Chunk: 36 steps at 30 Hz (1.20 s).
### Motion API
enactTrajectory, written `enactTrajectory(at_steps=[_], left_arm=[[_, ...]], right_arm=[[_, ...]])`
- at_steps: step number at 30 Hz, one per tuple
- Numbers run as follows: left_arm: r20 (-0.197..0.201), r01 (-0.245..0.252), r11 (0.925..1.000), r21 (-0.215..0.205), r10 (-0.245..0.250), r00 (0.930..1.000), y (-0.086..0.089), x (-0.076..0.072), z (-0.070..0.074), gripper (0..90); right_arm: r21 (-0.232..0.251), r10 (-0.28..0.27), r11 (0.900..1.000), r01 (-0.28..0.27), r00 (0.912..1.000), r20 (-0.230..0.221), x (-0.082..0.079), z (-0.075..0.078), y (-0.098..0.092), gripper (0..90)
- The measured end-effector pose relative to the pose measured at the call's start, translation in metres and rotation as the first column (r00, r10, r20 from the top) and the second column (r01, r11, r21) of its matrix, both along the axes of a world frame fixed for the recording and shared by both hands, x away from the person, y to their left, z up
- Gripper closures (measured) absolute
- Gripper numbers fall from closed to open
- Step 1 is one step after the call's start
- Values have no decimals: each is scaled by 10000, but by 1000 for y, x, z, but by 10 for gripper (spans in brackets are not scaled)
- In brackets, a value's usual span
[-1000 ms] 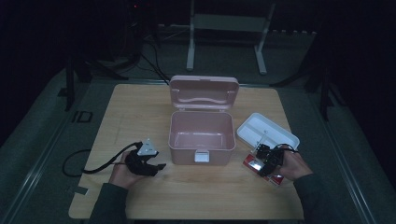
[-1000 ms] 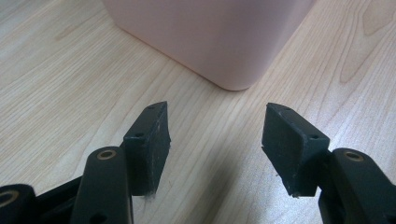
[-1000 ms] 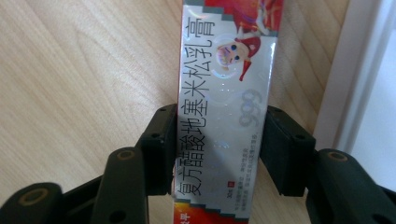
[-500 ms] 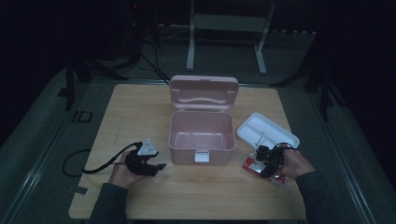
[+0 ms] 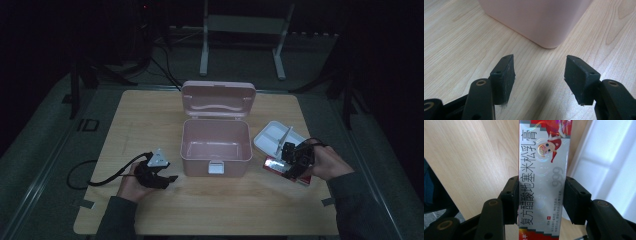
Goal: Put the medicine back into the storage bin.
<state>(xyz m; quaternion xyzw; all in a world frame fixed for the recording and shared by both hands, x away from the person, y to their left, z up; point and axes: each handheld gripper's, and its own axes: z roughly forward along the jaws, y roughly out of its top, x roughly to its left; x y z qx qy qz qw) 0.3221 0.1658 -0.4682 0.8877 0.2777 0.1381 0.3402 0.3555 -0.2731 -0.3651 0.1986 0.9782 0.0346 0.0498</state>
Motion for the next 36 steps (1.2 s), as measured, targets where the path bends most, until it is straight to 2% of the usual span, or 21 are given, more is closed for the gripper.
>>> enactTrajectory(at_steps=[6,7,13,17,21,26,28,36], left_arm=[[47,-48,10000,-55,48,10000,0,0,0,410],[39,-49,10000,-55,49,10000,0,0,0,411],[69,-46,10000,-60,47,10000,0,-1,1,410],[63,-41,10000,-61,41,10000,1,-1,1,410],[46,-15,10000,-47,16,10000,0,-1,1,411],[58,-16,10000,-60,16,10000,0,-1,1,410],[57,-5,10000,-42,6,10000,0,0,0,411],[89,-35,10000,-74,35,10000,0,-1,1,411]], right_arm=[[-20,364,9993,-363,9987,353,2,24,14,514],[89,467,9989,-471,9981,399,3,28,18,514],[153,903,9957,-914,9940,613,6,42,38,514],[364,1124,9927,-1153,9910,729,8,52,48,514],[325,1335,9901,-1366,9874,845,11,61,59,514],[241,1706,9845,-1739,9802,1006,16,73,77,514],[170,1999,9792,-2022,9755,925,17,76,86,514],[-91,2661,9638,-2664,9599,886,27,77,121,514]])
